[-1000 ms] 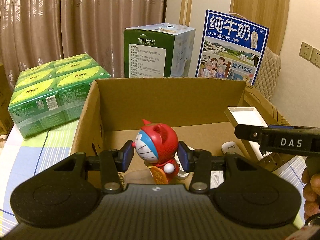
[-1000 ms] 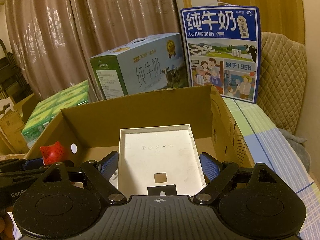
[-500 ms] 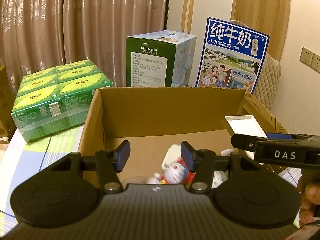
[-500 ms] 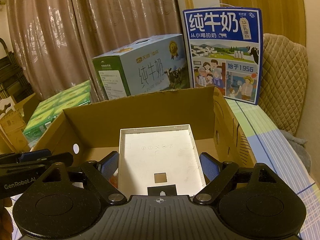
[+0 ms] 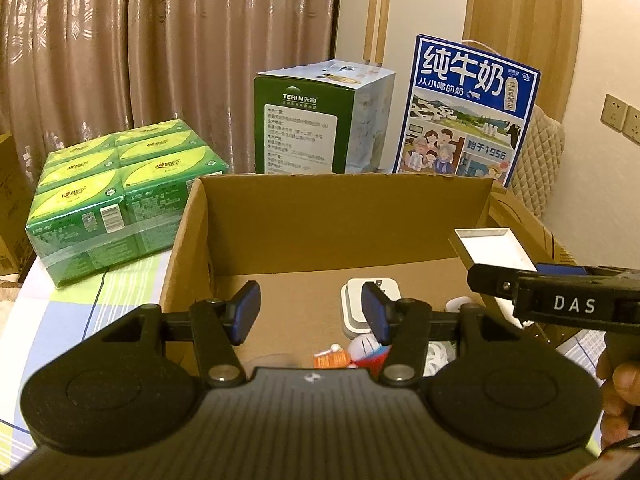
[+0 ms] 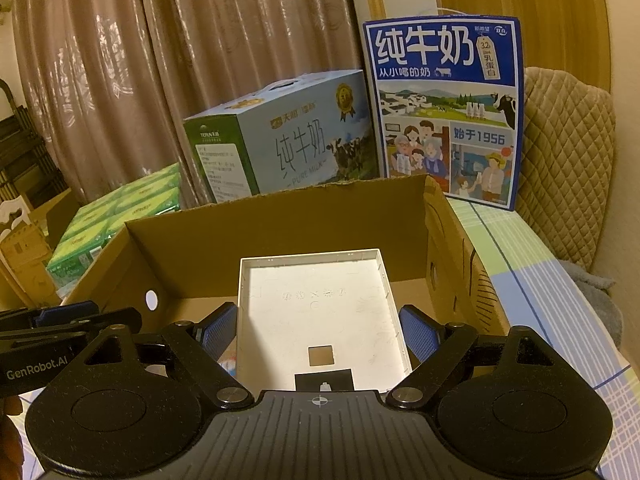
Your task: Organize rigid objects
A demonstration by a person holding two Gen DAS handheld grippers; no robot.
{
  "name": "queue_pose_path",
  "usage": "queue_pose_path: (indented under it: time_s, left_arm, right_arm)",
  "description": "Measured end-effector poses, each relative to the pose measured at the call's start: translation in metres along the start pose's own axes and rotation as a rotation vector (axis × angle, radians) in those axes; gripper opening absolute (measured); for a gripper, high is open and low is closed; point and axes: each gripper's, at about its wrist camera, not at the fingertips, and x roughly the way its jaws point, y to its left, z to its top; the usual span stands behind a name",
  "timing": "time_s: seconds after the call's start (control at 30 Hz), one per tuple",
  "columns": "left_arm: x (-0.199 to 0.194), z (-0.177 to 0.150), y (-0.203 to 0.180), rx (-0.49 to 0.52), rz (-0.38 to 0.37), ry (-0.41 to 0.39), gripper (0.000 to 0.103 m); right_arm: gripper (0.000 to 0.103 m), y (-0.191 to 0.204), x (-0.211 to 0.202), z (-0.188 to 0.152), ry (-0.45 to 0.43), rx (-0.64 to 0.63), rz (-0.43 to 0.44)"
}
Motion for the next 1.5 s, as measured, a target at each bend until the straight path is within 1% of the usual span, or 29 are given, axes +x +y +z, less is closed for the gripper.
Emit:
queue_pose_path:
  time_s: [0.27, 0.4, 0.53, 0.67, 0.8, 0.93, 1.0, 1.03, 1.1, 1.17, 1.2, 1.3, 1.4, 1.5]
  left_arm:
    - [0.001, -0.001, 0.002, -0.007, 0.005, 0.001, 0.051]
    - [0.000, 0.000, 0.001, -0.004, 0.004, -0.003, 0.051]
    - [0.000, 0.000, 0.001, -0.006, 0.007, 0.000, 0.051]
    - [-0.001, 0.001, 0.001, -0.005, 0.012, -0.002, 0.051]
    - [-0.006, 0.003, 0.002, -0.010, 0.019, -0.014, 0.058]
    - [-0.018, 0.006, 0.000, -0.008, 0.030, -0.043, 0.063]
    - [-0.027, 0.008, -0.002, -0.010, 0.049, -0.062, 0.070]
    - [-0.032, 0.009, -0.004, -0.011, 0.051, -0.072, 0.072]
    - [-0.043, 0.009, -0.009, -0.008, 0.050, -0.091, 0.080]
    - [-0.055, 0.007, -0.014, -0.001, 0.050, -0.103, 0.084]
    - [-0.061, 0.006, -0.017, 0.001, 0.051, -0.110, 0.088]
    - [-0.084, 0.000, -0.027, 0.013, 0.052, -0.122, 0.094]
    - [-0.111, -0.009, -0.037, 0.021, 0.051, -0.123, 0.096]
    - [-0.139, -0.024, -0.041, -0.008, 0.050, -0.110, 0.098]
  right_arm:
    - [0.084, 0.000, -0.001, -0.001, -0.022, 0.001, 0.007]
    - [0.084, 0.003, -0.002, -0.003, -0.053, -0.036, -0.028]
    - [0.085, 0.000, -0.003, -0.001, -0.066, -0.019, -0.017]
    - [0.086, 0.000, -0.005, 0.000, -0.073, -0.030, -0.030]
    - [0.086, -0.003, -0.008, 0.001, -0.070, -0.026, -0.040]
    - [0.086, -0.010, -0.017, 0.004, -0.082, -0.021, -0.053]
    - [0.086, -0.013, -0.025, 0.005, -0.092, -0.010, -0.054]
    - [0.086, -0.014, -0.030, 0.006, -0.099, -0.008, -0.054]
    - [0.086, -0.015, -0.041, 0.006, -0.116, -0.014, -0.056]
    - [0.086, -0.018, -0.056, 0.004, -0.130, -0.010, -0.056]
    - [0.086, -0.020, -0.063, 0.002, -0.132, -0.002, -0.053]
    - [0.086, -0.025, -0.088, -0.005, -0.123, 0.022, -0.029]
    - [0.086, -0.027, -0.115, -0.018, -0.107, 0.014, -0.019]
    - [0.086, -0.027, -0.141, -0.031, -0.074, -0.009, -0.022]
